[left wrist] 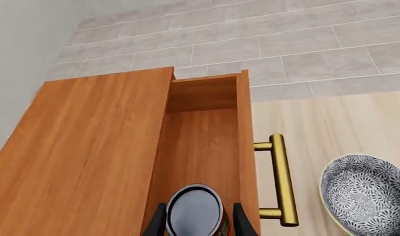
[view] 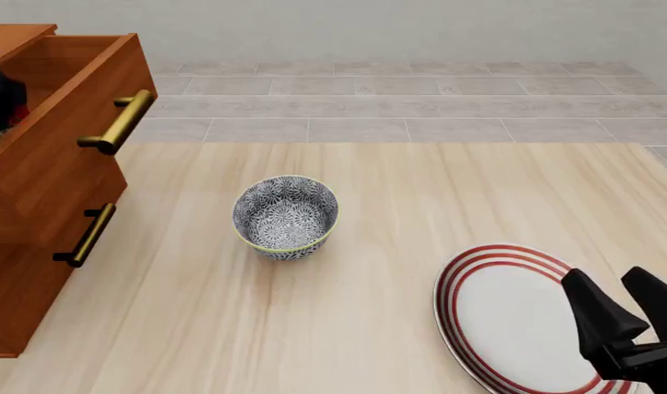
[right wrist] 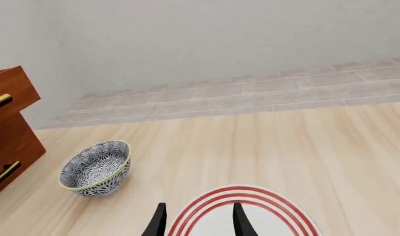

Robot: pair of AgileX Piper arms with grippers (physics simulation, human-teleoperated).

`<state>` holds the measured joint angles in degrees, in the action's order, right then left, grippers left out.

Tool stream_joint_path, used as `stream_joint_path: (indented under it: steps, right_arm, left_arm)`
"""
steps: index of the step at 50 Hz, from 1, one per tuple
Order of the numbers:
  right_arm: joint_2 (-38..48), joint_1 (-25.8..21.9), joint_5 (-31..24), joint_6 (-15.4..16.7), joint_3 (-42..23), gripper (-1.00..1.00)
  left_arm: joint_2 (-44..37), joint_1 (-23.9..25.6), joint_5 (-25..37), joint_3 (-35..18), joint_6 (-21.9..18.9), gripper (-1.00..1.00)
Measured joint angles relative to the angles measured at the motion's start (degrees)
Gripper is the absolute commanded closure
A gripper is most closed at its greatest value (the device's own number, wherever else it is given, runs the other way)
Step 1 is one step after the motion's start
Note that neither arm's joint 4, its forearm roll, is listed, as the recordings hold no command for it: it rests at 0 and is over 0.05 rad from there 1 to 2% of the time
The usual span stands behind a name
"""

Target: Put the ketchup in the top drawer of the cabinet.

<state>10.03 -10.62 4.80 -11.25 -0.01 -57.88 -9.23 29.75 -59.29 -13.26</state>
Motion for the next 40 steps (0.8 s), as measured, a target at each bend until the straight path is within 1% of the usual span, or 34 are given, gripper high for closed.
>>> stream_joint_path:
  steps: [20,40]
  right_arm:
    - [0.2,-0.1,0.1,-0.1,0.0,-1.00]
    - [0.4,-0.2,0.2,-0.1,0.0,-1.00]
  left_arm:
    - [1.8,0.6,2.8,-2.9,-0.1,-1.00]
    - [4.3,2.4,7.1,-8.3,0.8,-1.00]
